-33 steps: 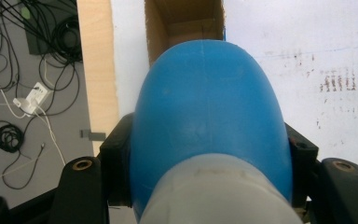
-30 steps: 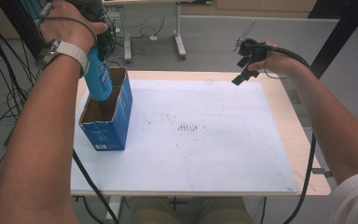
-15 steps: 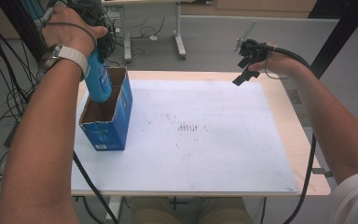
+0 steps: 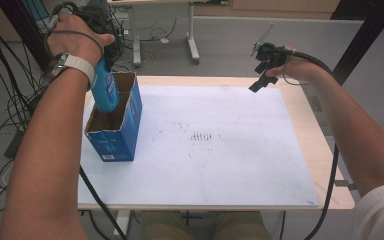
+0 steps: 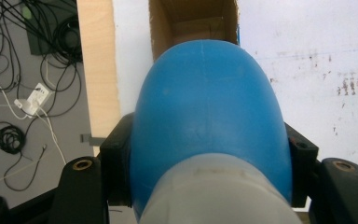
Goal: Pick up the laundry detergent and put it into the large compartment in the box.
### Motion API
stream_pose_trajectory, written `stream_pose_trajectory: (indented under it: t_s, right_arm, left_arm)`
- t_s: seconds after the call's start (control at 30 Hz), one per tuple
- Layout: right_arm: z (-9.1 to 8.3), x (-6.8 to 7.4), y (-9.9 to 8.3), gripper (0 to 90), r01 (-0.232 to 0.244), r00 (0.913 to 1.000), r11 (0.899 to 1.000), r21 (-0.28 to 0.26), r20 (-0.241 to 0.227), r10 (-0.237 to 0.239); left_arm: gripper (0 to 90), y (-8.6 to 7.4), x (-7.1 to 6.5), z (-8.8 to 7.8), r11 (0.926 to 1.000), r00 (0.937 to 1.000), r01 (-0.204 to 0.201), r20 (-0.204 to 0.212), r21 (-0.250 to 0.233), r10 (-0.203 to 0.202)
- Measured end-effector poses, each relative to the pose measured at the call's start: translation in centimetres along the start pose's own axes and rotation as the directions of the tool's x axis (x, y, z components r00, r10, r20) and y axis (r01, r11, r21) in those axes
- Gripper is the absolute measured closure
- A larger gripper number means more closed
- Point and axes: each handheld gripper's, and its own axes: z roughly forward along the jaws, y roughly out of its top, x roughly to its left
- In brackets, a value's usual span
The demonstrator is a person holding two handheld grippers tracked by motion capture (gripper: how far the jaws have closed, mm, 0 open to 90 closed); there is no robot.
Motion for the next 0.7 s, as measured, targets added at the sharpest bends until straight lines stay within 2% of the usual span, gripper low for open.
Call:
stream_pose_trajectory:
  t_s: [0.7]
  right_arm:
    - [0.2,0.1,-0.1,9.8,-0.002,1.0,1.0,0.011,-0.002,0.002]
  left_arm:
    - [37.6,-0.3,0.3,1.7,1.0,0.9998,0.001,0.021,0.007,-0.001]
